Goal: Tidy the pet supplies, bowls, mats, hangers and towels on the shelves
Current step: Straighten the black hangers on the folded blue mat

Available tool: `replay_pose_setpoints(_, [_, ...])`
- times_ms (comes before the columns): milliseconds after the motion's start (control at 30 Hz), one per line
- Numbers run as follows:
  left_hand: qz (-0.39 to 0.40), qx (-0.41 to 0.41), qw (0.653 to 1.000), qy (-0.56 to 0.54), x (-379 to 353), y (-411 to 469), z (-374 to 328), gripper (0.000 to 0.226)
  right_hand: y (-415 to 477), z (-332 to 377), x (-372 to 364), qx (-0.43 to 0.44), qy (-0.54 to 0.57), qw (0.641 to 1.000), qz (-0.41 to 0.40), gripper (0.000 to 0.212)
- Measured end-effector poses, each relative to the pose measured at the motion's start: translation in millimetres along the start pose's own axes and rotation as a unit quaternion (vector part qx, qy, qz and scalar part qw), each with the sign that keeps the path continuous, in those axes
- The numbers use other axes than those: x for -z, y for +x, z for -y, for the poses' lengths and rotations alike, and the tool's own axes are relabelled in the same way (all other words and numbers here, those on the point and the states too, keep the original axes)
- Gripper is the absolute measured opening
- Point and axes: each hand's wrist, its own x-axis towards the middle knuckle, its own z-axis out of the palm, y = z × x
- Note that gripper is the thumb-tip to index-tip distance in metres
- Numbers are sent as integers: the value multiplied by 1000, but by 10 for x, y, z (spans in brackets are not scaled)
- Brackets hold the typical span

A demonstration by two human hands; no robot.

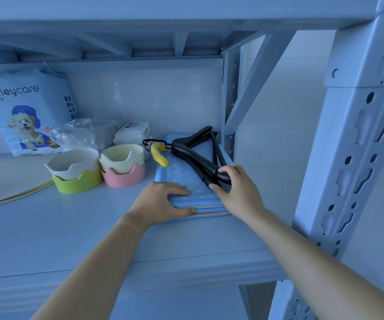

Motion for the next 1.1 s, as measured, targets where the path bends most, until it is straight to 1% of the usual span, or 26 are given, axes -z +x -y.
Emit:
replay_pose_setpoints(100, [-2, 3, 1000, -4, 23, -16, 29, 55, 18, 28, -59, -7, -14, 1000, 27, 53])
replay_pose_setpoints(167, [-11, 2, 1000, -8, 25, -18, 49, 54, 12, 33, -82, -7, -24, 999, 34, 54])
replay_pose_setpoints(367, [-25, 8, 1000, -18, 30, -8, 90, 52, -16, 39, -99, 8, -12, 1000, 15, 46])
replay_pose_setpoints(533, [-24, 15, 999, -24, 41, -7, 83, 51, -11, 55, -97, 14, -12, 1000, 21, 43])
replay_pose_setpoints(667, [-25, 20, 999, -29, 55, -42, 92, 52, -4, 67, -92, 20, 9, 1000, 17, 41])
replay_pose_setpoints(767, [-33, 22, 999, -25, 51, -65, 103, 52, 22, 63, -71, 4, 50, 999, -2, 33])
replay_pose_setpoints(900, [-46, 15, 999, -5, 35, -78, 133, 50, 58, 22, -58, -26, 67, 997, -1, 27])
replay_pose_setpoints(1100, [-53, 8, 999, 6, 53, -70, 153, 48, 63, 34, -93, -17, 72, 997, -1, 26])
